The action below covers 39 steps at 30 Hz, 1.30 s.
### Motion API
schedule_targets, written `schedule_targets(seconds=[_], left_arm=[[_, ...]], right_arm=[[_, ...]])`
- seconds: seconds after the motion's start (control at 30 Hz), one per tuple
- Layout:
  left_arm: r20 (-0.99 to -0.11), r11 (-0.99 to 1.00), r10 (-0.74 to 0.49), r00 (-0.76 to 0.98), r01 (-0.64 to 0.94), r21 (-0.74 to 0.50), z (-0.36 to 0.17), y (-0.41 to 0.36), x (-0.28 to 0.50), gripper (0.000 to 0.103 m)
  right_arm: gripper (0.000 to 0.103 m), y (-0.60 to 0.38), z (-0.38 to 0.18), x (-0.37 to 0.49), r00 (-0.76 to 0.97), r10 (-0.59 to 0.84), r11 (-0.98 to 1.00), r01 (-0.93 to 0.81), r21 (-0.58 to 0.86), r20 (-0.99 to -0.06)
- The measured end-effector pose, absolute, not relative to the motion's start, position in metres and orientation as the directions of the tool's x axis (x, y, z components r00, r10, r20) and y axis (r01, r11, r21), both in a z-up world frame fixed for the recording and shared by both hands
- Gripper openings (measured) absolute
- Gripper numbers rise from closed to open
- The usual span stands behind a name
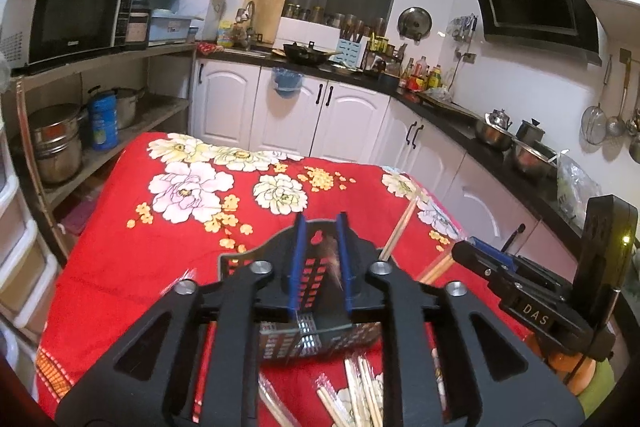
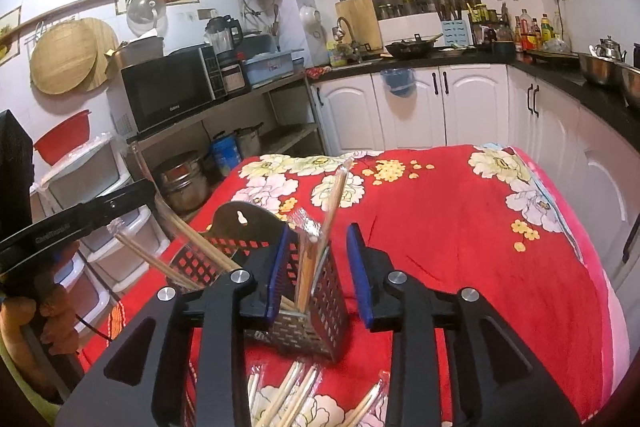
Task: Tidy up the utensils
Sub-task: 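Drop the chopsticks into the caddy and open both tools, then move both tools down toward the remaining chopstick packs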
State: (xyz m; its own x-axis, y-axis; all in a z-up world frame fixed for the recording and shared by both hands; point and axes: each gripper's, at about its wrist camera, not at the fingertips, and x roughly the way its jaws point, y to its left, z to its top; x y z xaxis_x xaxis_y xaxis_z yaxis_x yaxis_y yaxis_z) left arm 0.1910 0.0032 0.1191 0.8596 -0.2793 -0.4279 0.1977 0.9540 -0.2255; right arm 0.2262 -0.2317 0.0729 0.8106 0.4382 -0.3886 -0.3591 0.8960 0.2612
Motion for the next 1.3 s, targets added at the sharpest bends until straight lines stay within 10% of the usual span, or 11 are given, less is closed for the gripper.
schedule_targets(seconds=[0.7,1.3], left_arm=[[-0.453,0.960,-0.248,0.856,0.154,-0.235,0.103,0.022,0.137,0.080],[-0.535,0.966,-0.214,0.817,0.097,-0.238,0.058,0.035,0.113,0.089]], right_arm=[[0.051,-0.231,0.061,0.181,0.795,0.430,0.903,-0.372,0.217,-0.427],[0.051,-0.221,0.028,0.160,0.736,0.443,0.894,-0.405,0.193,-0.512]])
